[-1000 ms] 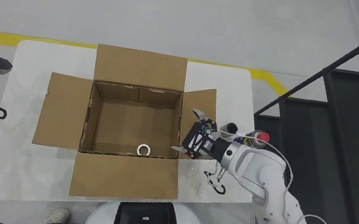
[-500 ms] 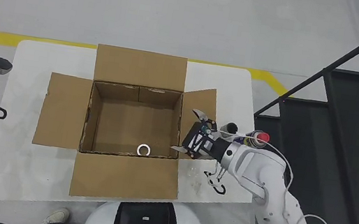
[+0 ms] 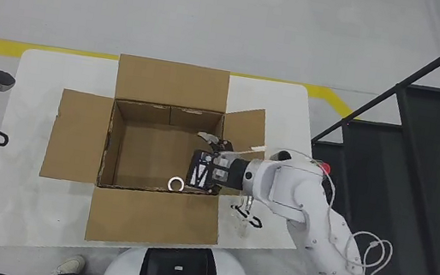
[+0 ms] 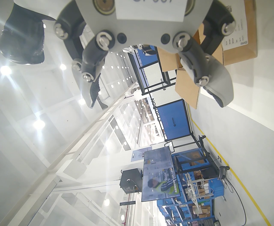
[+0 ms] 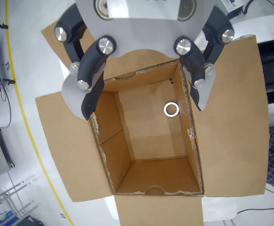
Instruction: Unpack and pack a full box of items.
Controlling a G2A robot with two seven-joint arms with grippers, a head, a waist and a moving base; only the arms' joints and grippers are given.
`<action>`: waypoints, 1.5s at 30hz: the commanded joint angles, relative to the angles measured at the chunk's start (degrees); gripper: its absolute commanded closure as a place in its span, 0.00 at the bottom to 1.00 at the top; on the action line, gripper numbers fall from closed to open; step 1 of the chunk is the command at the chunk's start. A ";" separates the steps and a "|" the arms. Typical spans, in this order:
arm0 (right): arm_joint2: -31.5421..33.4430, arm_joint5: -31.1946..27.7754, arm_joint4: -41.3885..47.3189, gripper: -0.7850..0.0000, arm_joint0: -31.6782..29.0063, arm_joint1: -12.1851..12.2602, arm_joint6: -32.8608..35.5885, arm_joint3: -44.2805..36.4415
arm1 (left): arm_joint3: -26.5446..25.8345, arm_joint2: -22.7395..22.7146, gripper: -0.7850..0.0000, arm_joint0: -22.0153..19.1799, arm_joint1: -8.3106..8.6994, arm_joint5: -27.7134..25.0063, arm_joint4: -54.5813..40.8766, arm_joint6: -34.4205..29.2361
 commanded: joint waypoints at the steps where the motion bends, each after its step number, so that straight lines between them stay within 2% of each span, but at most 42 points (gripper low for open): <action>1: -4.48 1.62 4.18 0.00 5.44 -0.90 6.32 3.57 | 0.00 0.00 0.00 0.00 0.00 0.00 0.00 0.00; 6: -14.89 8.16 12.99 0.00 16.73 -4.00 17.36 13.21 | 0.00 0.00 0.00 0.00 0.00 0.00 0.00 0.00; 10: -20.98 13.81 14.79 0.00 22.89 -6.45 21.10 21.63 | 0.00 0.00 0.00 0.00 0.00 0.00 0.00 0.00; 14: -25.20 17.68 13.69 0.00 26.14 -8.36 21.81 27.43 | 0.00 0.00 0.00 0.00 0.00 0.00 0.00 0.00; 45: -26.01 18.20 12.69 0.00 26.65 -8.77 20.82 28.25 | 0.00 0.00 0.00 0.00 0.00 0.00 0.00 0.00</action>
